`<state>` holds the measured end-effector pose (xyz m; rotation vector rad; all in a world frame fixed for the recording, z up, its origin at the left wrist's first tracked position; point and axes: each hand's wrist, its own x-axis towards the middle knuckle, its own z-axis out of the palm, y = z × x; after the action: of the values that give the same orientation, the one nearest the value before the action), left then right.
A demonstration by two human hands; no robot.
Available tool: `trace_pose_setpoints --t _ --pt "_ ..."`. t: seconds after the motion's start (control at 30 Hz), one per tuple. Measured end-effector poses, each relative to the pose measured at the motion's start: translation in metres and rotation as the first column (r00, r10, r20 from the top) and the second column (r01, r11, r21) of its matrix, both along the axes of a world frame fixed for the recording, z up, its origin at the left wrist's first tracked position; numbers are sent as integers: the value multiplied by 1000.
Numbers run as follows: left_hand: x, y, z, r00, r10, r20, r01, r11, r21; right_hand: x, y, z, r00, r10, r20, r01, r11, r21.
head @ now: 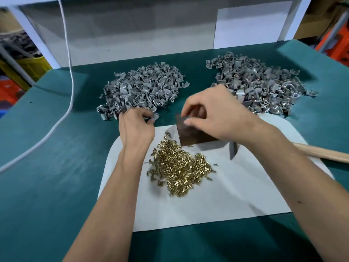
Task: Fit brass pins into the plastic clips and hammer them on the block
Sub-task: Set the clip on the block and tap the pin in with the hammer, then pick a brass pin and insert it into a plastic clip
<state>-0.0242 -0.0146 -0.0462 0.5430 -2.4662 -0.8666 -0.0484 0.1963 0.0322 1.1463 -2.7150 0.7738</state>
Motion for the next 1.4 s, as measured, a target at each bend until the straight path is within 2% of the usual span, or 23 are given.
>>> trace_pose_setpoints --t 0.07,0.17,0.27,0.37,0.5,0.6,0.7,0.83,0.97,1.17,1.4 --pt "2 2 2 999 5 -33 -4 1000 25 20 -23 1 978 192 76 -197 978 63" --pt "2 -2 9 997 76 -31 -69 979 190 41 -52 -5 932 327 157 -350 924 153" --pt "0 -5 16 974 204 -99 -150 908 392 48 -63 -14 920 352 169 -384 896 222" --pt "1 -7 17 935 308 -175 -158 804 573 50 -69 -21 914 362 182 -400 878 264" --pt "2 -9 17 911 358 -203 -149 747 648 50 -75 -26 915 358 185 -394 893 219" --pt "2 -10 17 888 364 -282 -55 693 719 54 -81 -30 908 354 226 -407 874 266" --pt "-1 -9 14 874 324 -362 63 662 746 55 -83 -32 915 339 218 -394 869 301" --pt "-4 -5 13 853 307 -423 139 648 749 58 -80 -31 920 354 169 -391 866 312" --pt "-4 -5 12 854 282 -437 163 653 739 61 -80 -33 927 346 146 -374 885 277" --pt "-3 -8 12 836 318 -447 201 581 789 65 -83 -41 929 315 195 -357 903 240" --pt "-3 -13 9 809 355 -468 234 536 811 73 -85 -42 951 268 157 -299 925 233"
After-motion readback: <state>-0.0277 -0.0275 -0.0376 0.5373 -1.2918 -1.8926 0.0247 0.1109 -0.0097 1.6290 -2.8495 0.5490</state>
